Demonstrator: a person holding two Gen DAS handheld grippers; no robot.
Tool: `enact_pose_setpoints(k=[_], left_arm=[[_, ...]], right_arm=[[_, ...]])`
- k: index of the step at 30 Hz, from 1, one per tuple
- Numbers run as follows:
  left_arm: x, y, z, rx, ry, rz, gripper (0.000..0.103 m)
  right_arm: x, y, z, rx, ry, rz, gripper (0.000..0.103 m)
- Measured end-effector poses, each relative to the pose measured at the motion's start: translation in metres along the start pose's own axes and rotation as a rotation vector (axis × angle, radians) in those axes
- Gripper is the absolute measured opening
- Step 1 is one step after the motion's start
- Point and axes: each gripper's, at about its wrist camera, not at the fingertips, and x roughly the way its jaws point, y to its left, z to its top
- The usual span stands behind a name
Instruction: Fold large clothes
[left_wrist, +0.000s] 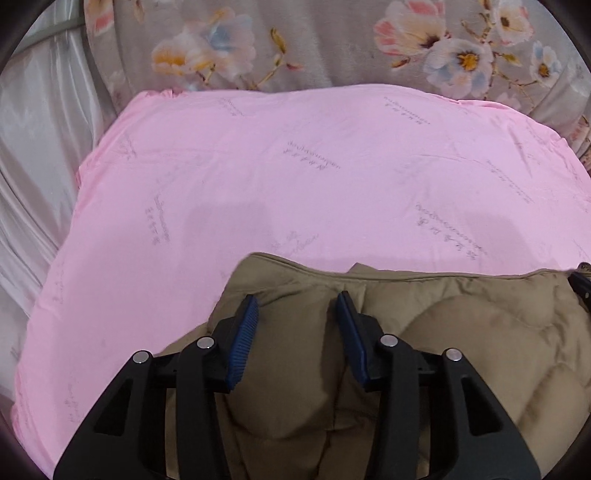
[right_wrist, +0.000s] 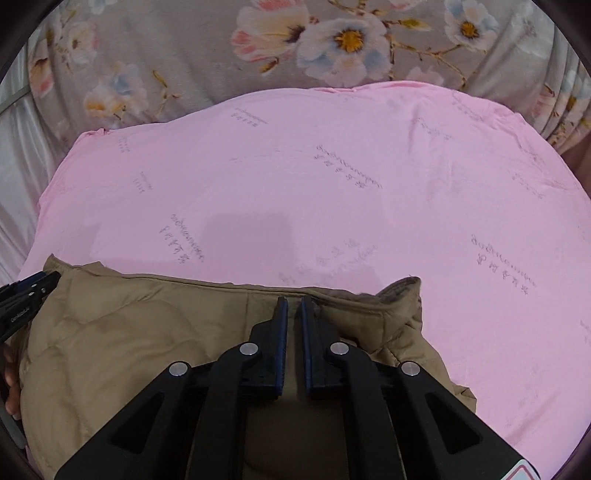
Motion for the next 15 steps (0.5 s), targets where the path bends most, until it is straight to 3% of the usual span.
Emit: enact_pose_setpoints(k=[15], left_arm=[[0.027,0.000,-0.009,-0.052,-0.026,0.003,0.044]], right_arm=[[0.017,-0.003,-0.011,0.057,0.000,0.062,0.003]])
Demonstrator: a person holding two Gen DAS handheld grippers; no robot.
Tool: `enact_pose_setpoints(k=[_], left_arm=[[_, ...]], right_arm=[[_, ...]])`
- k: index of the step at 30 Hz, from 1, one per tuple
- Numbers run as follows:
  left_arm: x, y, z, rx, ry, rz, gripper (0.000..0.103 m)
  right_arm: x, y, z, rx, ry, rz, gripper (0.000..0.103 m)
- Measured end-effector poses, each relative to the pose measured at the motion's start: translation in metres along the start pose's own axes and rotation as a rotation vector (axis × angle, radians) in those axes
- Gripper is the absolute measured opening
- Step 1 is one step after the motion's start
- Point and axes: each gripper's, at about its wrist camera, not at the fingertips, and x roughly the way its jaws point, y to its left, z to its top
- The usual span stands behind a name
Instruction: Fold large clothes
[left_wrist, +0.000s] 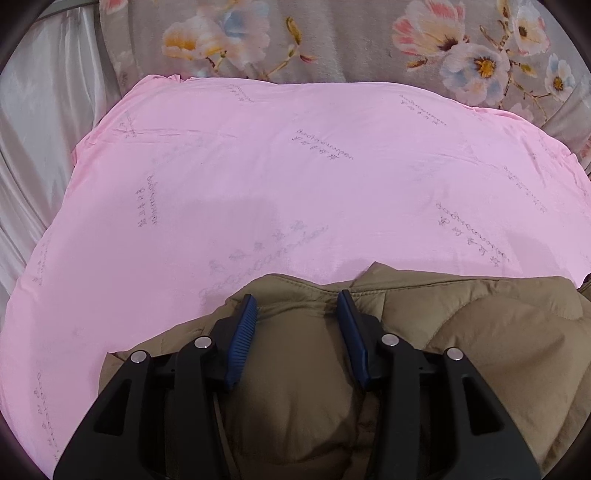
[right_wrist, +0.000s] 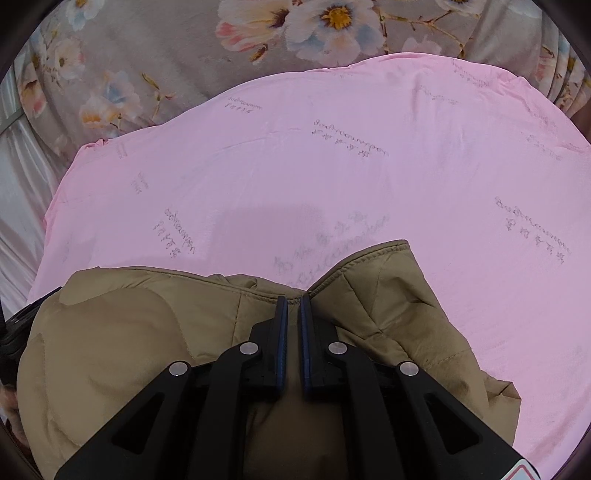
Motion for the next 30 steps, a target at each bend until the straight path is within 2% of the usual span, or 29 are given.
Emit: enact_pose_setpoints(k=[8,10,12,15,19,24,26,30], left_arm=[[0.003,0.000,0.001,0.006,-0.008,0.011,0.044],[-0.005,0.003,0.003,-0.003,-0.011,0.016,0.045],[-0.030,0.006,0.004,0.000,-0.039,0.040,0.044],[-0.077,-0.002,0.008,-0.005,-0.098,-0.011,0.044],[-0.106,-0.039,0.012,0.037,-0.119,-0.061,0.045],[-0.077,-0.071,-0.001,0.056,-0.059,-0.002,0.045],[-0.061,-0.074,-0.009,0.050,-0.030,0.008,0.045],[-0.048,-0.072,-0.013,0.037,-0.032,0.007,0.048]], right_arm=[[-0.001,-0.002,0.001,0.013,-0.011,0.010,0.003],[-0.017,0.001,0.004,0.008,-0.037,-0.030,0.005],[-0.044,0.014,0.006,-0.020,-0.092,-0.023,0.015],[-0.079,0.046,0.008,-0.063,-0.148,0.021,0.015],[-0.080,0.094,-0.004,-0.141,-0.136,0.076,0.015],[-0.045,0.117,-0.027,-0.179,-0.081,0.051,0.015],[-0.033,0.112,-0.032,-0.182,-0.067,0.037,0.015],[-0.019,0.106,-0.033,-0.161,-0.048,0.055,0.014]])
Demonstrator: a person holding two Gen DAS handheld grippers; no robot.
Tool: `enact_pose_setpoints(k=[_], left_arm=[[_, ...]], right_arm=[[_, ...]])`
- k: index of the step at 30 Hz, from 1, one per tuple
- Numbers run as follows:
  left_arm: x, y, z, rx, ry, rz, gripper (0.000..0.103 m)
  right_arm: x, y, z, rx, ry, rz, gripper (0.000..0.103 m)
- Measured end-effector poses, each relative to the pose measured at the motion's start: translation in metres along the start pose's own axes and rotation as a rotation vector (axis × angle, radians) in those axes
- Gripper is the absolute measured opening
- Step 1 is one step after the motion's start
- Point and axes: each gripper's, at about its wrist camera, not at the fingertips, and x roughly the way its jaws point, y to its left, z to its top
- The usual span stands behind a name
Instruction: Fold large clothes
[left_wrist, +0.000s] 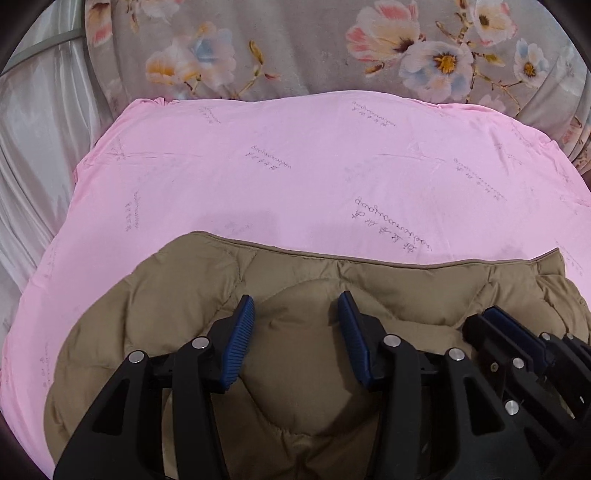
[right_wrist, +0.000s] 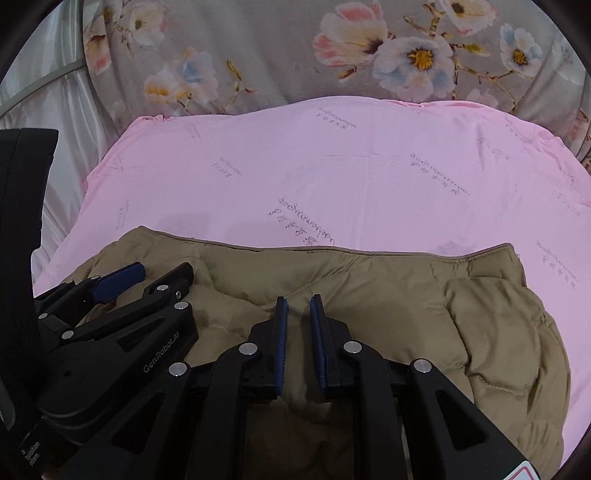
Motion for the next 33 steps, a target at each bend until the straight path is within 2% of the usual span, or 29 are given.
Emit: enact_pose_setpoints(k=[10,33], left_arm=[[0.014,-0.004,-0.009,0.000,-0.033,0.018,0.051],[0.018,-0.003,-0.011,0.002,-0.036,0.019,0.052]], right_arm=[[0.013,-0.003,-0.009,0.037,-0.010,0.026,0.013],[0.015,-0.003,-0.011,0.050,-0.017,0.031,0.012]])
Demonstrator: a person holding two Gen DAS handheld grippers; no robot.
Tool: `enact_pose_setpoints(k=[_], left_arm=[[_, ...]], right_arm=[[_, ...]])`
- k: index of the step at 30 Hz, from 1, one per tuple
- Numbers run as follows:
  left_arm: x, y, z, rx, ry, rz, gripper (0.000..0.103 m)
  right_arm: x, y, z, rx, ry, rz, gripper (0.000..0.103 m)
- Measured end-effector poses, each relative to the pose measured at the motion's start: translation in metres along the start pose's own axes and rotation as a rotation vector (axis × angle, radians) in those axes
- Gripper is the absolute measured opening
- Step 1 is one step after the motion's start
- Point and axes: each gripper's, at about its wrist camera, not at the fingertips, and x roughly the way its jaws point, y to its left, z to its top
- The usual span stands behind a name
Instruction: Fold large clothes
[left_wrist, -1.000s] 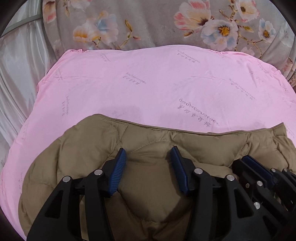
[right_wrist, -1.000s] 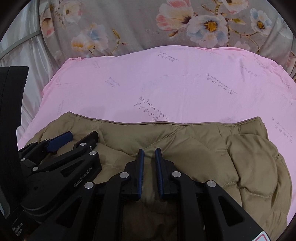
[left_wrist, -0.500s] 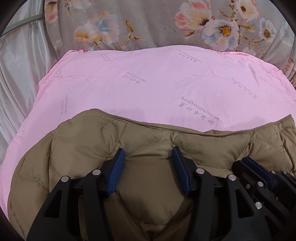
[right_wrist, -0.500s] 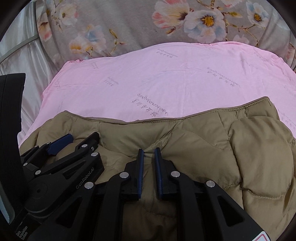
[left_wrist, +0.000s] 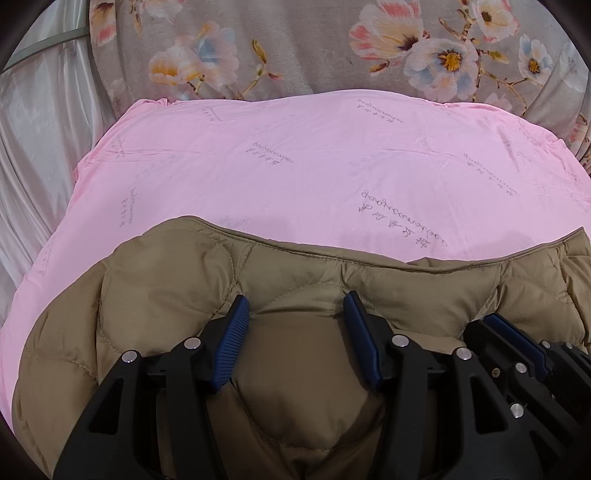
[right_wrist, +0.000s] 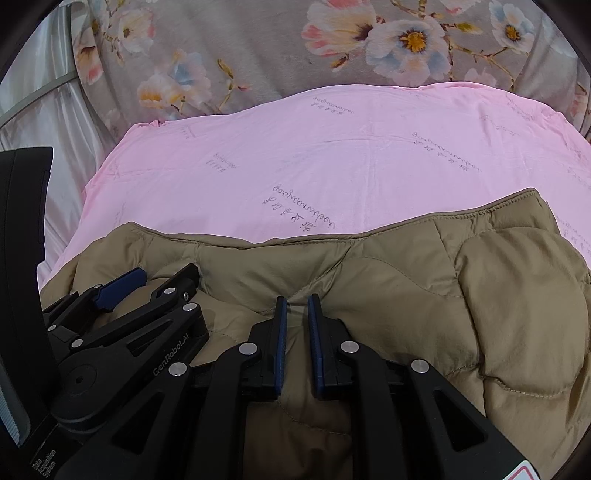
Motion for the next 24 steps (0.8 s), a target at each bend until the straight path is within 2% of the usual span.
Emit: enact_pose_setpoints(k=[7,10,11,13,14,16,19,24], left_arm=[[0.000,0.000,0.000,-0.001,-0.004,-0.002,0.052],[-0.012,0.011,-0.002,-0.018,-0.004,-0.037,0.052],[-0.021,0.016,-0.004,-0.022,-0.009,-0.044,0.052],[-0.051,0.029,-0.017,-0.019,-0.039,-0.069,0.054],[-0.063,0.032,-0.024,-0.008,-0.049,-0.071,0.060],[-0.082,0.039,-0.044,0.005,-0.068,-0.059,0.064],[-0.081,0.042,-0.067,0.014,-0.032,-0.062,0.064],[-0.078,0.031,-0.083,0.050,-0.076,-0.001,0.065]], right_arm=[[-0.004,-0.002,0.000,-0.003,-0.017,0.007,0.013],[-0.028,0.003,-0.006,-0.028,-0.030,-0.003,0.013],[-0.042,0.007,-0.011,-0.045,-0.041,0.002,0.017],[-0.069,0.015,-0.027,-0.079,-0.053,0.025,0.017],[-0.079,0.018,-0.034,-0.089,-0.055,0.039,0.017],[-0.092,0.024,-0.050,-0.111,-0.055,0.048,0.018],[-0.091,0.027,-0.066,-0.106,-0.046,0.044,0.020],[-0.082,0.028,-0.079,-0.109,-0.059,0.012,0.020]])
